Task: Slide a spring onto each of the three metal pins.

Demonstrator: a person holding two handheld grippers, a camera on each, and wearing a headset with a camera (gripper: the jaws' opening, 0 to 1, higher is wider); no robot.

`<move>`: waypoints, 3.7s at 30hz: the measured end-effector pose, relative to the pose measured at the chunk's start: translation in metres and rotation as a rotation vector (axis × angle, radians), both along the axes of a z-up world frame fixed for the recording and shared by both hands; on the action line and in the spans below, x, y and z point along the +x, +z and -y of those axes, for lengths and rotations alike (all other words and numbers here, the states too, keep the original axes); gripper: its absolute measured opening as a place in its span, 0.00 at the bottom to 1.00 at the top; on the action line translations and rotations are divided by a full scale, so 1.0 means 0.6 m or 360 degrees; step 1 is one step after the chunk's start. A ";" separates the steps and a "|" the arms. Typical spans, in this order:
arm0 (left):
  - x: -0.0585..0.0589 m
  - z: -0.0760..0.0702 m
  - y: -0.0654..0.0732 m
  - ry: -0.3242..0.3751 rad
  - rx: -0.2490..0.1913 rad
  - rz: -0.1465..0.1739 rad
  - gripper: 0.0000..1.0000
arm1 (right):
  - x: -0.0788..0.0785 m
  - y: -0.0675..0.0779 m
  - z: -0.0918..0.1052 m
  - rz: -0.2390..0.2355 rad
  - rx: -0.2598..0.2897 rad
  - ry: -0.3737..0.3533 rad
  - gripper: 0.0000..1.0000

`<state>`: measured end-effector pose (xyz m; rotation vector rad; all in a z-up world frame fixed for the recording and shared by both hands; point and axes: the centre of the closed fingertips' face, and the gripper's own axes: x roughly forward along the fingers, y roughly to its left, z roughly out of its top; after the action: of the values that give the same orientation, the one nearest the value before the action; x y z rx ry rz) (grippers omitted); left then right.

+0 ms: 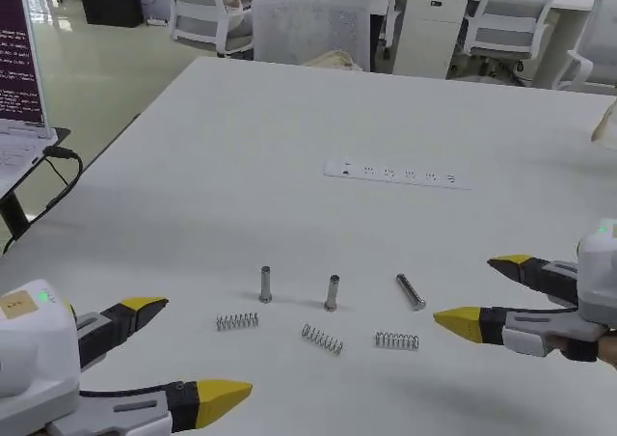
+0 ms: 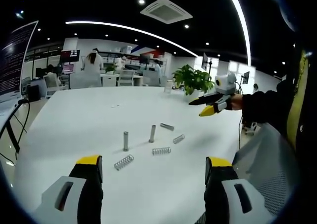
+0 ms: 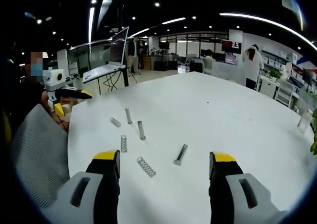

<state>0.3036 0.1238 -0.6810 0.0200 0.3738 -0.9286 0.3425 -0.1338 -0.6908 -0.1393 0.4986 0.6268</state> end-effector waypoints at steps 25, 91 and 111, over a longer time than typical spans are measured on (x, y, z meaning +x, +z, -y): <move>0.003 -0.002 -0.003 0.0015 0.0002 -0.0007 0.82 | 0.063 -0.038 -0.007 -0.0124 -0.0076 -0.0025 0.60; 0.002 -0.001 -0.010 0.0004 -0.0008 -0.0058 0.77 | 0.149 -0.155 -0.026 -0.0499 -0.0435 -0.0049 0.21; 0.006 -0.002 -0.009 0.0013 -0.0023 -0.0057 0.76 | 0.155 -0.167 -0.023 -0.0557 -0.0524 -0.0071 0.12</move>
<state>0.3072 0.1252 -0.6862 -0.0111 0.4000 -0.9244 0.4354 -0.1198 -0.7911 -0.3321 0.9407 0.5231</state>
